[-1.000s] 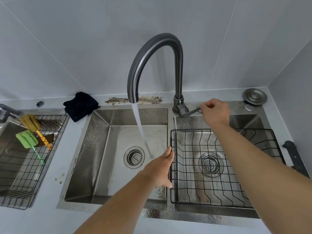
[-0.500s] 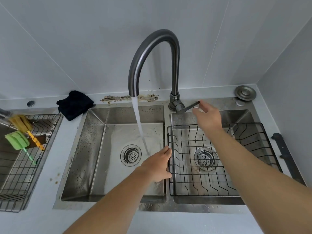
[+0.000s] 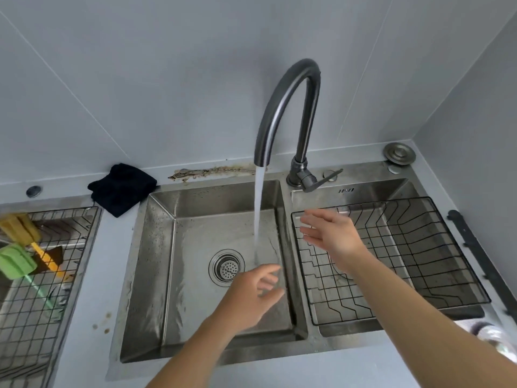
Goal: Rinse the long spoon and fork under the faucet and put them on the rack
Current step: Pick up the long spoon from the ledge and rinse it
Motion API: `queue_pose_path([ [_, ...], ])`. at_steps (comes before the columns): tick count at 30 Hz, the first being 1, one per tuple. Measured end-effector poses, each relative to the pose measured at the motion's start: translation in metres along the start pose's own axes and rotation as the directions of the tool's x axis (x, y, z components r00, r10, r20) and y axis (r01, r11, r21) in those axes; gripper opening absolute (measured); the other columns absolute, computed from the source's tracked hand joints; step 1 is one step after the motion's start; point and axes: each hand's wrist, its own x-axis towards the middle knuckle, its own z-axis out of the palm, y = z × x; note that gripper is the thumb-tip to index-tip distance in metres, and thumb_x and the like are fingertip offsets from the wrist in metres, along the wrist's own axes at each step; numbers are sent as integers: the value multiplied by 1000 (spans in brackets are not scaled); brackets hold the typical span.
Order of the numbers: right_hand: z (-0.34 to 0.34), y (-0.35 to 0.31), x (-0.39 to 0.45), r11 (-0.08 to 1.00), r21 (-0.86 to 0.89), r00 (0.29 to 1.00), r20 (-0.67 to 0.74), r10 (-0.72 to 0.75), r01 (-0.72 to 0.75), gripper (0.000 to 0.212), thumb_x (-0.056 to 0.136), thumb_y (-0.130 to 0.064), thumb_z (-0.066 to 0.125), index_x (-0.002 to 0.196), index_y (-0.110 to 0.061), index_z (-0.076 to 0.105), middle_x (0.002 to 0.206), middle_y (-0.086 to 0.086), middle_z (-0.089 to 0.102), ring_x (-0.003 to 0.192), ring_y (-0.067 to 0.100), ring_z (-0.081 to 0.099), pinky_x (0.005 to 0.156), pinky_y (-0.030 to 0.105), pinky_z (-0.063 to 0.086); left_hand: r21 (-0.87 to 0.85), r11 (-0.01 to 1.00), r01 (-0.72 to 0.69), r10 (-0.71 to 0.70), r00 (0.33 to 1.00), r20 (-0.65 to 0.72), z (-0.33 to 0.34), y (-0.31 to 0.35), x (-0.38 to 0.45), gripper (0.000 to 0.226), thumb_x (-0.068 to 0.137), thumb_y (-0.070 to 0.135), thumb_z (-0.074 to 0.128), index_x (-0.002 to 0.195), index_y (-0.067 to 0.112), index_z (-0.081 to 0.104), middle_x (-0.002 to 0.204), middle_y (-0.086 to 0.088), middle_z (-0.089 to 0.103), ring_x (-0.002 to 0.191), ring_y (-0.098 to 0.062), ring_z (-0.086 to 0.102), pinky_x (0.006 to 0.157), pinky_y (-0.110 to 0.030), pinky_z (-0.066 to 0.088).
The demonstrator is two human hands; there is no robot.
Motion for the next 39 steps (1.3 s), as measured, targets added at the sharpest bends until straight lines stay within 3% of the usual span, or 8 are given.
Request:
queue_pose_path([
  [9, 50, -19, 4, 1000, -3, 1000, 3, 23, -23, 20, 93, -10, 62, 112, -6, 66, 103, 15, 72, 91, 30, 70, 79, 38, 58, -343, 939, 31, -111, 970, -214, -90, -48, 6, 22, 83, 27, 75, 103, 35, 69, 99, 6, 74, 98, -9, 69, 91, -30, 53],
  [16, 87, -36, 37, 973, -231, 1000, -25, 4, -9, 10, 92, -7, 61, 99, -5, 69, 83, 10, 74, 75, 22, 71, 72, 34, 58, -269, 963, -1, -74, 961, -267, -165, -60, 36, 23, 88, 27, 70, 111, 27, 69, 104, 10, 71, 100, -5, 65, 94, -27, 49],
  [19, 102, -44, 58, 963, -269, 999, 38, 14, -3, 16, 90, -3, 63, 96, 12, 63, 81, 15, 64, 68, 21, 60, 63, 29, 52, -196, 981, -8, -47, 960, -276, -192, -69, 56, 21, 89, 28, 69, 110, 29, 68, 103, 12, 70, 99, -3, 64, 87, -19, 47],
  [22, 115, -47, 81, 922, -387, 999, 19, -25, 31, 20, 92, -4, 62, 106, 9, 65, 81, 14, 63, 63, 17, 56, 57, 20, 48, -123, 992, -4, -31, 959, -280, -211, -74, 79, 19, 89, 29, 68, 108, 29, 69, 102, 13, 69, 97, -2, 64, 79, -14, 45],
  [26, 126, -53, 107, 658, -739, 979, 12, -202, 144, 17, 92, -22, 64, 106, -19, 73, 90, -2, 71, 62, 10, 63, 50, 13, 45, -15, 1000, -17, 13, 964, -265, -226, -76, 116, 21, 90, 28, 66, 110, 23, 70, 103, 11, 69, 91, 2, 64, 64, -11, 45],
  [29, 134, -58, 126, 469, -863, 971, 92, -221, 188, 19, 93, -26, 62, 108, -26, 72, 100, -5, 69, 50, 10, 58, 43, 14, 42, 148, 988, -40, 82, 954, -290, -234, -75, 147, 19, 89, 24, 66, 106, 19, 73, 102, 7, 71, 87, -6, 65, 71, -14, 47],
  [34, 147, -60, 159, 189, -937, 933, 238, -270, 294, 21, 93, -24, 57, 108, -22, 73, 111, 2, 69, 94, 21, 64, 86, 30, 50, 440, 896, -55, 192, 942, -274, -244, -74, 187, 17, 92, 20, 58, 90, 20, 75, 90, 3, 69, 86, -18, 63, 78, -40, 56],
  [39, 158, -59, 187, -20, -940, 897, 333, -290, 342, 23, 96, -22, 52, 109, -19, 71, 108, 6, 62, 97, 28, 60, 83, 37, 51, 663, 748, -31, 269, 928, -259, -245, -62, 219, 23, 94, 18, 51, 84, 17, 72, 86, -2, 62, 81, -25, 61, 64, -33, 46],
])
